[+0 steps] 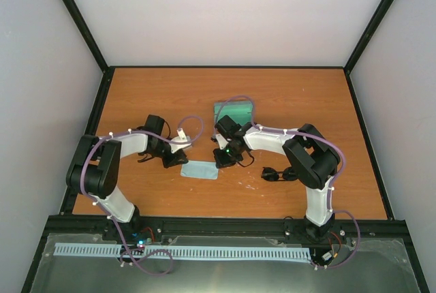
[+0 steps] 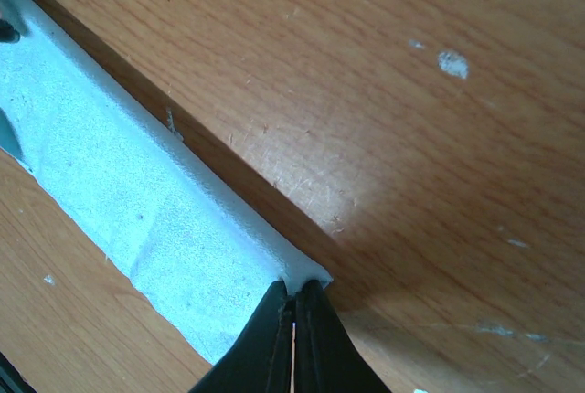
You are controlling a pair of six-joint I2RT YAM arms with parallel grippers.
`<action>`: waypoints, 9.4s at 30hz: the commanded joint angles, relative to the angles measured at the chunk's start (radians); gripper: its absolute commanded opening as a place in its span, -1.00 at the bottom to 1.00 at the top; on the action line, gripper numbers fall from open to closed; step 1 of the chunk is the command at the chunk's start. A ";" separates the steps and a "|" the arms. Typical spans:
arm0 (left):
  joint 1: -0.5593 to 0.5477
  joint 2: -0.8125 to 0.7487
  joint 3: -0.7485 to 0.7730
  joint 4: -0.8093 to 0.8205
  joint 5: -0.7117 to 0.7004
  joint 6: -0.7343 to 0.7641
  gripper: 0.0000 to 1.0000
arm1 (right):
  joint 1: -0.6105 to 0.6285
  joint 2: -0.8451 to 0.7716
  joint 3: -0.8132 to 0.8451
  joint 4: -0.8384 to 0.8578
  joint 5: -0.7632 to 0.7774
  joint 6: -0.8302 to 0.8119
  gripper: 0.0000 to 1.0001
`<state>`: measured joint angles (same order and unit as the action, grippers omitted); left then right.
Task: Organize the sunglasses
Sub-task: Pick up the glasses cleaning cloth from the center of the board, then place the glasses cleaning cloth in the sunglasses case.
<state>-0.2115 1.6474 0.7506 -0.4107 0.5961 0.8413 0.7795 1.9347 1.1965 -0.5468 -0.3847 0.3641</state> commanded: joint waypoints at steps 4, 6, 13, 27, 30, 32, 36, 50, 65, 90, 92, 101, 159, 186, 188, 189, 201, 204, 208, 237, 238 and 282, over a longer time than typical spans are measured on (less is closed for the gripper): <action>0.001 -0.004 -0.050 -0.071 -0.050 0.042 -0.46 | 0.007 0.014 -0.028 -0.016 0.050 0.008 -0.94; 0.001 -0.004 -0.055 -0.066 -0.055 0.044 -0.51 | 0.007 0.014 -0.028 -0.017 0.052 0.008 -0.94; 0.001 0.015 -0.035 -0.061 -0.047 0.036 -0.91 | 0.008 0.009 -0.032 -0.014 0.058 0.015 -0.95; 0.000 0.014 0.094 -0.156 0.066 0.012 -0.99 | 0.006 -0.012 -0.026 0.011 0.092 0.044 -0.94; -0.005 0.027 0.118 -0.163 0.078 0.009 -0.99 | 0.006 -0.013 -0.022 0.011 0.102 0.046 -0.94; -0.014 0.039 0.132 -0.164 0.077 0.008 -0.99 | 0.005 -0.016 -0.020 0.010 0.115 0.046 -0.95; -0.021 0.058 0.163 -0.160 0.086 0.004 -0.98 | -0.003 -0.033 -0.022 0.010 0.155 0.055 -0.94; -0.038 0.170 0.332 -0.187 0.133 -0.012 -0.99 | -0.048 -0.064 -0.018 0.023 0.241 0.075 -0.95; -0.129 0.285 0.490 -0.151 0.162 -0.086 -0.99 | -0.141 -0.108 0.007 0.028 0.316 0.041 -0.95; -0.167 0.474 0.773 -0.106 0.188 -0.179 -0.98 | -0.272 0.004 0.189 -0.024 0.325 -0.072 -0.94; -0.167 0.485 0.791 -0.108 0.188 -0.179 -0.98 | -0.280 0.009 0.202 -0.027 0.327 -0.075 -0.94; -0.166 0.517 0.847 -0.102 0.185 -0.197 -0.99 | -0.309 0.022 0.228 -0.034 0.331 -0.091 -0.94; -0.119 0.594 0.920 0.012 0.125 -0.261 -0.98 | -0.375 0.180 0.401 -0.038 0.287 -0.120 -0.94; -0.115 0.606 0.883 0.060 0.123 -0.279 -0.96 | -0.376 0.214 0.390 -0.032 0.288 -0.111 -0.94; -0.116 0.605 0.874 0.059 0.122 -0.278 -0.96 | -0.376 0.214 0.381 -0.028 0.286 -0.108 -0.95; -0.116 0.604 0.870 0.060 0.121 -0.276 -0.96 | -0.376 0.214 0.374 -0.026 0.285 -0.107 -0.94; -0.127 0.592 0.816 0.076 0.096 -0.268 -0.93 | -0.377 0.143 0.281 0.051 0.330 -0.074 -0.94; -0.129 0.590 0.811 0.086 0.091 -0.275 -0.91 | -0.376 0.134 0.273 0.074 0.334 -0.064 -0.94; -0.130 0.585 0.808 0.093 0.086 -0.281 -0.90 | -0.376 0.138 0.282 0.079 0.340 -0.057 -0.94; -0.128 0.572 0.814 0.142 0.054 -0.316 -0.92 | -0.375 0.134 0.245 0.122 0.340 -0.025 -0.95; -0.128 0.571 0.815 0.145 0.051 -0.318 -0.92 | -0.377 0.135 0.244 0.126 0.340 -0.026 -0.94; -0.131 0.522 0.762 0.207 0.067 -0.356 -0.37 | -0.372 0.104 0.212 0.139 0.363 -0.004 -0.40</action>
<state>-0.3428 2.2185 1.5116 -0.2169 0.6559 0.4873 0.4095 2.0617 1.4044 -0.4068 -0.0589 0.3527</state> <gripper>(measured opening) 0.305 0.260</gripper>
